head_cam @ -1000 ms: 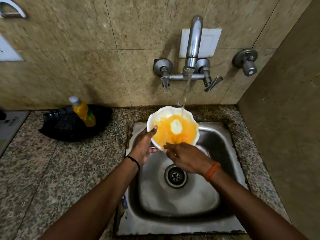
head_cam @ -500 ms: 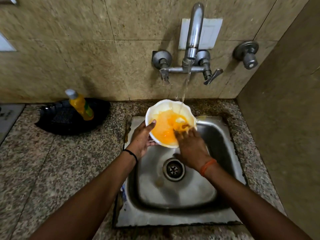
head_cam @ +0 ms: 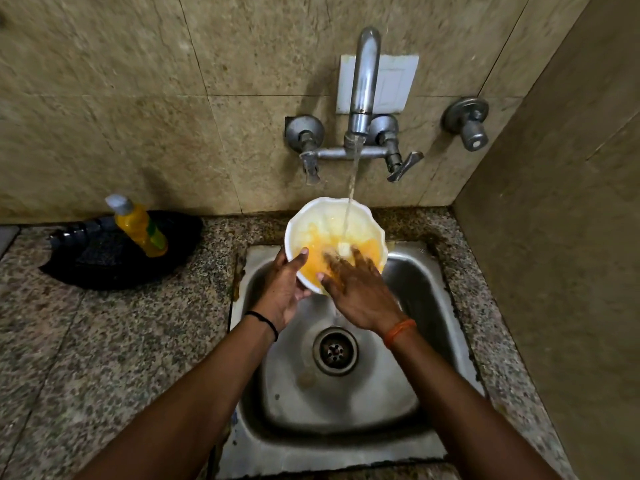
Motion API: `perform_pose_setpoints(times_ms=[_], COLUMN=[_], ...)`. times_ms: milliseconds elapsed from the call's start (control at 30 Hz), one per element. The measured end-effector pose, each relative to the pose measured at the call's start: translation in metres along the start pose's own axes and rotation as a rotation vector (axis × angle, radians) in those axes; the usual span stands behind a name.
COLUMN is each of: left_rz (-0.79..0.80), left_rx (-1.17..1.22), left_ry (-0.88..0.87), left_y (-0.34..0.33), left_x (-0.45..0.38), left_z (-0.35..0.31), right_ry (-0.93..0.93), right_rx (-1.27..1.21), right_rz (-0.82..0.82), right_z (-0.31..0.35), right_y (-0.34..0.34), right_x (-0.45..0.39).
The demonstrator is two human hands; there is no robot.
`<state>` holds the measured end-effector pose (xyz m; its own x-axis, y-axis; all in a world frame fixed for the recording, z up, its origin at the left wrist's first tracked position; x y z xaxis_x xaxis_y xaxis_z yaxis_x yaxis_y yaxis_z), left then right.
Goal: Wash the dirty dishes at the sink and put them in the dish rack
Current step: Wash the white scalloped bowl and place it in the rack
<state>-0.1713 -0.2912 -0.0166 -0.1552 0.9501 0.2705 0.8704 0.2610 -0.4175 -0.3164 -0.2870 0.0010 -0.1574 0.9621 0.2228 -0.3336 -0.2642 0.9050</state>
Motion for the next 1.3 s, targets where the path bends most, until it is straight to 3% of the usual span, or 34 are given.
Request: perform_pose_setpoints(times_ms=[67,167,433,567,767,833,967,1033,1100,1200,1300], left_rz=[0.01,0.035,0.048,0.038,0.054,0.077,0.072,0.086,0.102,0.126,0.128], left_rx=[-0.007,-0.075,-0.046,-0.084,-0.212,-0.245,-0.277,-0.277,-0.288,-0.318,-0.319], left_ry=[0.01,0.017,0.057,0.049,0.002,0.039,0.102,0.107,0.106,0.103,0.067], left_y=[-0.005,-0.007,0.01,0.01,0.015,0.015,0.01,0.008,0.006,0.001,0.001], left_x=[0.001,0.005,0.011,0.013,0.011,0.016,0.023,0.025,0.025,0.024,0.02], left_z=[0.001,0.003,-0.005,-0.006,-0.007,-0.003,0.004,0.006,0.007,0.001,-0.007], right_ry=[-0.093,-0.181,0.25,0.356,-0.081,-0.059,0.269,0.342,0.26,0.026,0.0], right_rx=[0.097,0.119,0.252,0.344,0.327,0.274,0.229,0.222,0.302,0.329,0.332], right_rz=[-0.138,-0.127,-0.002,-0.074,-0.314,-0.323,-0.294,-0.241,-0.252,-0.415,-0.498], right_z=[0.002,0.007,0.027,0.013,0.004,0.004,0.022,0.026,0.015,-0.008,-0.006], right_y=[-0.007,-0.007,-0.009,-0.003,-0.003,-0.007,-0.023,-0.02,-0.009,0.011,0.006], right_x=[-0.008,-0.027,-0.049,-0.057,-0.055,-0.05,-0.028,-0.026,-0.039,-0.055,-0.048])
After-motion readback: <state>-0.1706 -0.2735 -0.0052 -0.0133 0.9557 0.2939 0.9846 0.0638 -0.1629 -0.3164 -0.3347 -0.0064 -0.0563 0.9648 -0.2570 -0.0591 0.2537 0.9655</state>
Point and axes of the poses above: each hand's wrist, its own x-axis away from the middle knuckle, its own y-axis out of the back of the hand, z = x × y, the point moved 2 cm from there along -x, towards the middle knuckle, and after that the axes turned 12 degrees about -y, right-handed, at the moved point
